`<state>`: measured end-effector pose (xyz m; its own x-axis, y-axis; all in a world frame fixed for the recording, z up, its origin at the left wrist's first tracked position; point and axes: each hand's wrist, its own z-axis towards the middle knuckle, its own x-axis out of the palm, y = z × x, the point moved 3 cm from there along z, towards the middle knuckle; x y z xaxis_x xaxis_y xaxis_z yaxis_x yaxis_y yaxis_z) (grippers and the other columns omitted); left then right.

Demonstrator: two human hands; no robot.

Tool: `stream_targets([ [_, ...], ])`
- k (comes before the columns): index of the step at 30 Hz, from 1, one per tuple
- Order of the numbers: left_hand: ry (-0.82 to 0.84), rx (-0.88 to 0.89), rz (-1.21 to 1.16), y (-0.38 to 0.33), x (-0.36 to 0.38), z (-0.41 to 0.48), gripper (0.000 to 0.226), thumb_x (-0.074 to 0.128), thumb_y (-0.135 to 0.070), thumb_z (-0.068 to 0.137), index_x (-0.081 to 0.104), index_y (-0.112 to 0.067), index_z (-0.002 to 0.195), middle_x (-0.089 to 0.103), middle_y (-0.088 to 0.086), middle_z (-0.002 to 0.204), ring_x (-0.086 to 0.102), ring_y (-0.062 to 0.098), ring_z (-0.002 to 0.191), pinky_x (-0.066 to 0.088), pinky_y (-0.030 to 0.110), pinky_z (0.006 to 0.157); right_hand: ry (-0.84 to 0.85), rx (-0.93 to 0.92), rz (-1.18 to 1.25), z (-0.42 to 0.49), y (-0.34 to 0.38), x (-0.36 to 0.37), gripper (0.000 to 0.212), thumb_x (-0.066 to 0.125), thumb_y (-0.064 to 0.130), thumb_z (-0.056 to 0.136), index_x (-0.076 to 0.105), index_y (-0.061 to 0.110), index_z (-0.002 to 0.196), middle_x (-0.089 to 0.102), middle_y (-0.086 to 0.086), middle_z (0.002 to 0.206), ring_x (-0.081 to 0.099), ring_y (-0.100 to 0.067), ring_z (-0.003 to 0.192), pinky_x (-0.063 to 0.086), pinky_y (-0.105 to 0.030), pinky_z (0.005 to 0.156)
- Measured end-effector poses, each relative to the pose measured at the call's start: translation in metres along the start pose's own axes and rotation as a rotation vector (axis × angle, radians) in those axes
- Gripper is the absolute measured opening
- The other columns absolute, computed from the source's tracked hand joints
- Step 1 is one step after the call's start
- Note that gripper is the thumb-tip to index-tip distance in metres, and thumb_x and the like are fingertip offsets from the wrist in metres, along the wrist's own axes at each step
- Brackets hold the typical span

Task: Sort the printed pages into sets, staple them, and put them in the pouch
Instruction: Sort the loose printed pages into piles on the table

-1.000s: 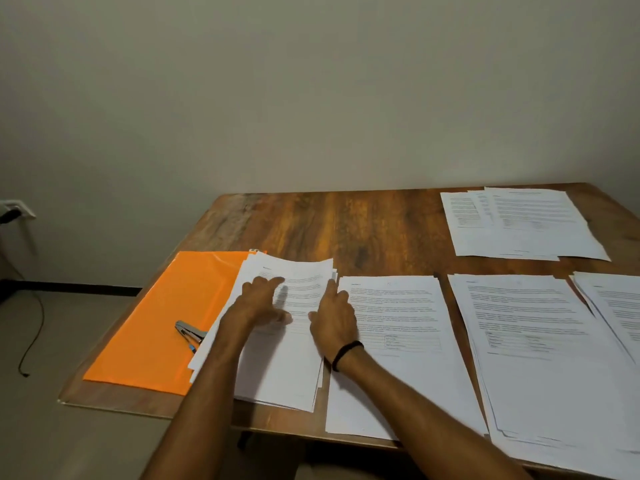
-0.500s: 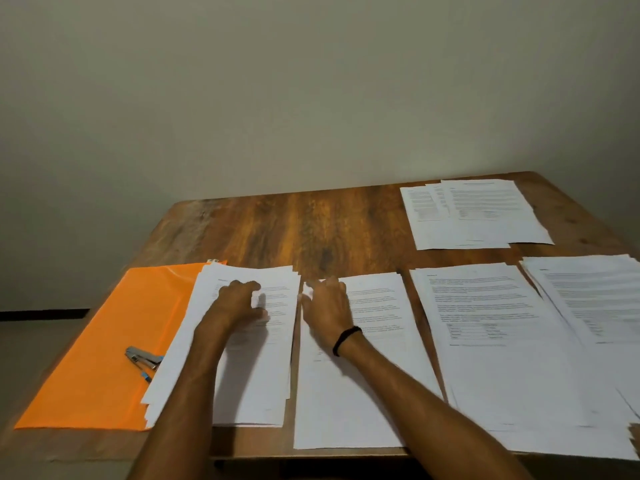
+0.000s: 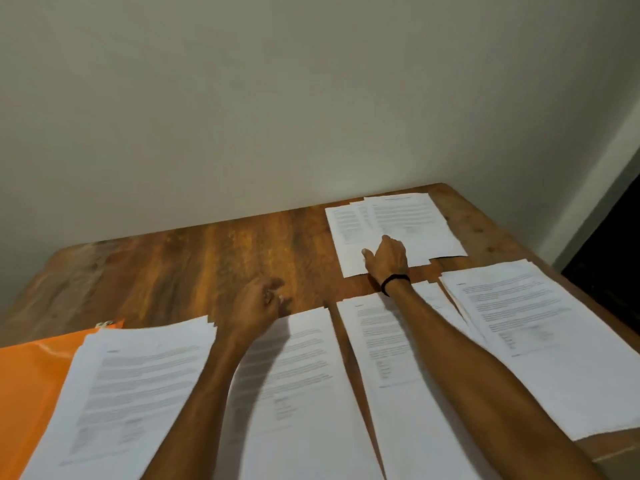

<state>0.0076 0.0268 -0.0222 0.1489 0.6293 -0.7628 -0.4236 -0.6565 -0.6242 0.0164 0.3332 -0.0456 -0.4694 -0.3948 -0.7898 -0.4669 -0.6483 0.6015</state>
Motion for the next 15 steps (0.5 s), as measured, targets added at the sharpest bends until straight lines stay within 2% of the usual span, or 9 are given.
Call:
stream_targets([
  [2,0.026,-0.014,-0.020,-0.009,0.018,0.014,0.026,0.065,-0.012,0.096,0.066,-0.011,0.123,0.064,-0.003,0.118,0.061,0.003,0.088,0.043,0.002,0.065,0.033,0.048,-0.067,0.025,-0.020,-0.007,0.077,0.066,0.046,0.091,0.038,0.000,0.146,0.041,-0.021,0.152,0.031,-0.037,0.144,0.024,-0.044,0.121],
  [5,0.054,-0.035,-0.049,-0.017,0.039,0.031,0.024,0.063,-0.022,0.098,0.065,-0.019,0.122,0.066,-0.005,0.114,0.061,0.004,0.084,0.052,0.014,0.070,0.139,0.105,-0.221,0.051,-0.046,-0.011,0.098,0.056,0.064,0.090,0.016,0.006,0.157,0.014,-0.017,0.165,0.008,-0.035,0.153,0.009,-0.048,0.124],
  [8,0.093,-0.070,-0.060,-0.019,0.056,0.044,0.020,0.058,-0.024,0.100,0.062,-0.020,0.120,0.067,-0.001,0.112,0.061,0.008,0.088,0.056,0.025,0.083,0.207,0.062,-0.350,0.053,-0.049,-0.007,0.100,0.041,0.078,0.087,0.020,0.009,0.157,0.016,-0.016,0.165,0.013,-0.036,0.152,0.011,-0.051,0.123],
  [11,0.104,-0.055,-0.029,-0.021,0.071,0.053,0.012,0.057,-0.024,0.101,0.058,-0.024,0.113,0.066,0.002,0.112,0.058,0.008,0.091,0.053,0.033,0.096,0.225,-0.033,-0.391,0.032,-0.026,0.009,0.101,0.037,0.082,0.084,0.026,0.012,0.156,0.021,-0.015,0.164,0.019,-0.038,0.149,0.016,-0.052,0.120],
  [12,0.090,-0.036,-0.011,-0.023,0.076,0.056,0.015,0.058,-0.025,0.100,0.057,-0.023,0.115,0.065,0.003,0.115,0.058,0.008,0.094,0.050,0.035,0.101,0.238,-0.059,-0.390,0.022,-0.016,0.018,0.101,0.036,0.082,0.084,0.026,0.012,0.156,0.020,-0.015,0.164,0.019,-0.038,0.149,0.016,-0.052,0.120],
  [14,0.048,-0.008,0.052,-0.026,0.083,0.063,0.038,0.058,-0.032,0.099,0.054,-0.021,0.135,0.058,0.005,0.137,0.056,0.018,0.118,0.039,0.035,0.112,0.252,-0.091,-0.397,-0.001,0.005,0.033,0.100,0.036,0.081,0.085,0.025,0.012,0.156,0.020,-0.016,0.164,0.018,-0.039,0.149,0.015,-0.052,0.119],
  [15,0.027,-0.020,0.112,-0.026,0.085,0.067,0.047,0.057,-0.038,0.099,0.048,-0.022,0.142,0.050,0.004,0.147,0.050,0.022,0.130,0.035,0.036,0.113,0.256,-0.108,-0.403,-0.011,0.016,0.040,0.097,0.036,0.080,0.087,0.027,0.012,0.155,0.022,-0.017,0.163,0.020,-0.040,0.147,0.017,-0.052,0.119],
])
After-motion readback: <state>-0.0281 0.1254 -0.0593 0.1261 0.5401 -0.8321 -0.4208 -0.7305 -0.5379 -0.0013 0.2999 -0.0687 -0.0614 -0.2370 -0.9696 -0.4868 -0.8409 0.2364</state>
